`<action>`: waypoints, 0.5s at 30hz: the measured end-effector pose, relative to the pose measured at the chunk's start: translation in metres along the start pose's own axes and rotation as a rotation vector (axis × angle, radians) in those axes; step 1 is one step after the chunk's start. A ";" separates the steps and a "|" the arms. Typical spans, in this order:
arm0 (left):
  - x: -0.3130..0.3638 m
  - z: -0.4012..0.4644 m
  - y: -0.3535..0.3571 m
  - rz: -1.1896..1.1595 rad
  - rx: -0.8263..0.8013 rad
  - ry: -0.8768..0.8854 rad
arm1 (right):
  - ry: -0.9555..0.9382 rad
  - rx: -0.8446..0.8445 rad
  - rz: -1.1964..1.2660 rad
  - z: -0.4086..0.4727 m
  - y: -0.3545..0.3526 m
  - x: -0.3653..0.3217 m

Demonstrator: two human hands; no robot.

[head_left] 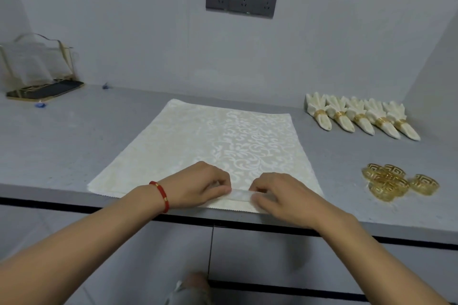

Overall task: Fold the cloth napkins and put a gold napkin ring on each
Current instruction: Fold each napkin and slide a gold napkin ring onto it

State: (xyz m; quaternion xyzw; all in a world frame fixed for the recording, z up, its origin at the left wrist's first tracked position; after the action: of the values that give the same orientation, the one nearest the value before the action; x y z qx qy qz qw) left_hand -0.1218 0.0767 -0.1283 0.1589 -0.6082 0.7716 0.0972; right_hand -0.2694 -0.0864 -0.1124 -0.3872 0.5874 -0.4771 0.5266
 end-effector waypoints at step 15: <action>-0.112 -0.078 -0.103 0.176 0.269 -0.691 | 0.587 0.492 0.414 0.003 -0.035 0.113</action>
State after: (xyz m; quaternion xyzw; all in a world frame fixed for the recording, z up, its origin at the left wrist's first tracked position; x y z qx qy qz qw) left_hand 0.0082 0.1820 -0.0920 0.3682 -0.5098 0.7508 -0.2022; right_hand -0.2843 -0.2039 -0.1070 0.0277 0.6465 -0.5771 0.4982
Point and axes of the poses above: each hand's wrist, its own z-axis towards the middle knuckle, its own y-axis out of the palm, x = y × z, the point moved 3 cm from there along z, towards the middle knuckle, and after that the axes turned 6 degrees about y, right-handed, at the moved point
